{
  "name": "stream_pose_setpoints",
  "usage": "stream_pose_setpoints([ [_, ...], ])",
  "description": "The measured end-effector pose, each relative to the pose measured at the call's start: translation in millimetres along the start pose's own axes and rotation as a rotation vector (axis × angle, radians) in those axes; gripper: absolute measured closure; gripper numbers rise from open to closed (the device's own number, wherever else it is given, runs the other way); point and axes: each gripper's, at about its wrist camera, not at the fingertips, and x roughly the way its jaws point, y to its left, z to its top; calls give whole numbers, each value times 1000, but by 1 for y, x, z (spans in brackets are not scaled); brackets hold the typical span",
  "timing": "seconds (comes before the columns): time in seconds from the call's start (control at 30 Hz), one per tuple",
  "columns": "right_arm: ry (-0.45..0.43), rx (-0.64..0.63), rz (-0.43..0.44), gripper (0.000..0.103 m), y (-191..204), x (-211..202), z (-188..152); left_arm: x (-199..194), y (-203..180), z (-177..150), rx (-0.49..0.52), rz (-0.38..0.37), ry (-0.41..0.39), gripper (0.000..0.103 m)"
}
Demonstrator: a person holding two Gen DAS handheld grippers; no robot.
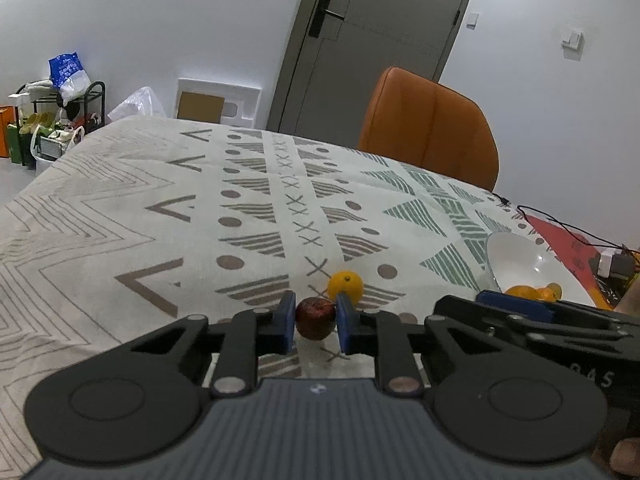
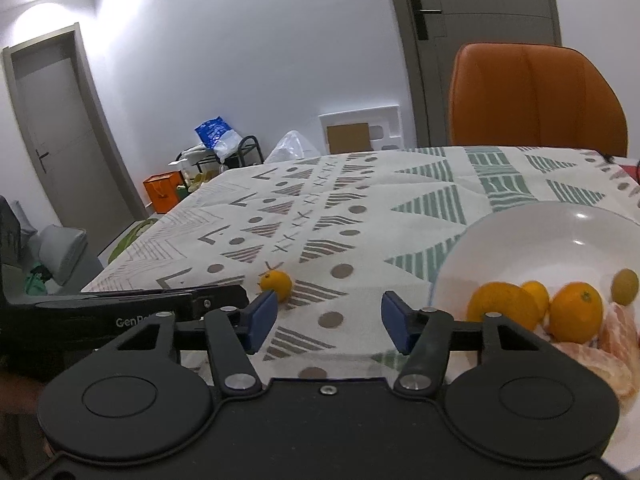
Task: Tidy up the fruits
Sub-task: 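Grasp the red plum with the left tool while the right tool grasps a small mandarin, then carry the plum with the left tool while the right tool carries the mandarin to the plate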
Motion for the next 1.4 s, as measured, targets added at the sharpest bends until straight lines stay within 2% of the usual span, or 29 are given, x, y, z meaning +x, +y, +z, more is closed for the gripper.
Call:
stream_pose_setpoints([
  [0.5,22,-60,36,59,28,33,9,-17,32,7,-35,53,-30,83],
  [0.93,60,-86,39,60,44,60,9,-36,56,10,-72,96,-64,83],
  [0.97,66,-97,35,64,45,63,8,-38,58,10,-79,101,-67,83],
  [1.0,75,-105,26,75,45,67,8,-40,60,10,-83,106,-69,83],
  [1.03,85,-109,16,80,46,69,7,-41,60,10,-83,110,-70,83],
  [1.2,62,-120,44,80,50,55,6,-48,58,13,-72,123,-81,83],
  [1.4,29,-107,38,80,47,33,8,-51,41,14,-47,89,-88,83],
])
